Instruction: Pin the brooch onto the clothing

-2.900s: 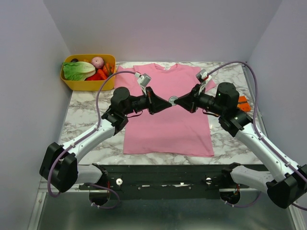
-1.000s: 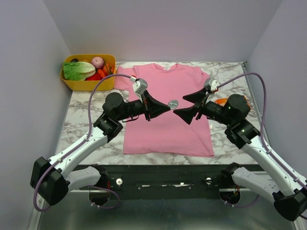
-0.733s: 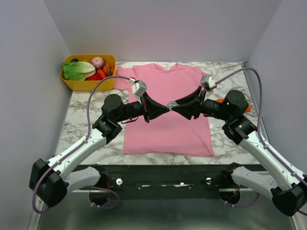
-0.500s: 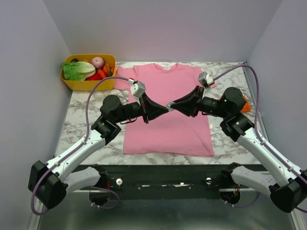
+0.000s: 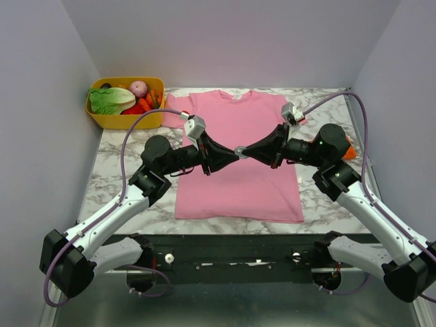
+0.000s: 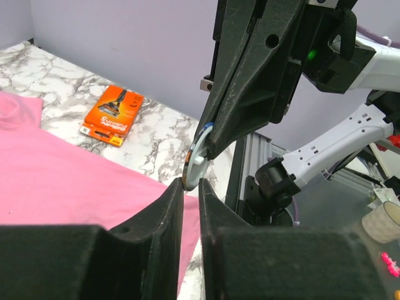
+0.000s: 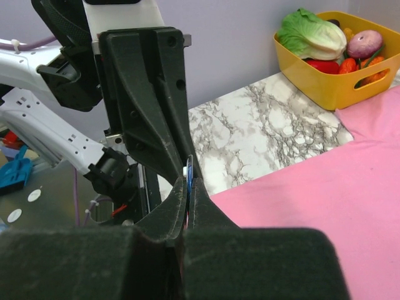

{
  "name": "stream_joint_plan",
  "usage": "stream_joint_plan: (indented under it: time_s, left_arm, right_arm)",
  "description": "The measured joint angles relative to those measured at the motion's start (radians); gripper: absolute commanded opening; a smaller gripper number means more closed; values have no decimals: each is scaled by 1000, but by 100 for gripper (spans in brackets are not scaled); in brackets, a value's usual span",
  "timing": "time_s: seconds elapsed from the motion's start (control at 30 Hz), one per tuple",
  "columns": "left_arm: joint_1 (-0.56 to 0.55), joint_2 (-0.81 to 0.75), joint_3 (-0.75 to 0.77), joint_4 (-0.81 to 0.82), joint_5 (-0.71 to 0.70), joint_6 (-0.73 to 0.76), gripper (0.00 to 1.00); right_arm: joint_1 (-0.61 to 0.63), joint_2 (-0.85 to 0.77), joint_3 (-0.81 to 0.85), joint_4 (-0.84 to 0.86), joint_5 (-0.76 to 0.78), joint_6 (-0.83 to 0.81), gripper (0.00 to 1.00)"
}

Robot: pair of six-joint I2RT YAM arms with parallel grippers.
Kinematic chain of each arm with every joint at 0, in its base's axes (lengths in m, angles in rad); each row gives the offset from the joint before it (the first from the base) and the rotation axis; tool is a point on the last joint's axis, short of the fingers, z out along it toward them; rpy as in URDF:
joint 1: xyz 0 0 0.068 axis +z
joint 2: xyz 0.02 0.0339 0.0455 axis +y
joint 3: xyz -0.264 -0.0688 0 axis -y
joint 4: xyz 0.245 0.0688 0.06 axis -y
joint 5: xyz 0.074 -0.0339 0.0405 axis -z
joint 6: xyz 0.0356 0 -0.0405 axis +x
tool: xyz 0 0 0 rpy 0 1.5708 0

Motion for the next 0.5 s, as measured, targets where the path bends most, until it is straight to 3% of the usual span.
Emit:
stream_joint_plan:
  time_s: [0.1, 0.27, 0.37, 0.5]
  left_arm:
    - [-3, 0, 0, 11, 2, -5, 31]
    - [-3, 2, 0, 27, 4, -14, 3]
    - [-2, 8, 0, 42, 8, -23, 0]
    - [-1, 10, 0, 48, 11, -30, 0]
  right_arm:
    - [0, 2, 0, 2, -1, 1, 1]
    - [0, -1, 0, 12, -3, 2, 1]
    - [0, -3, 0, 15, -4, 0, 1]
    - [0, -4, 0, 15, -4, 0, 28]
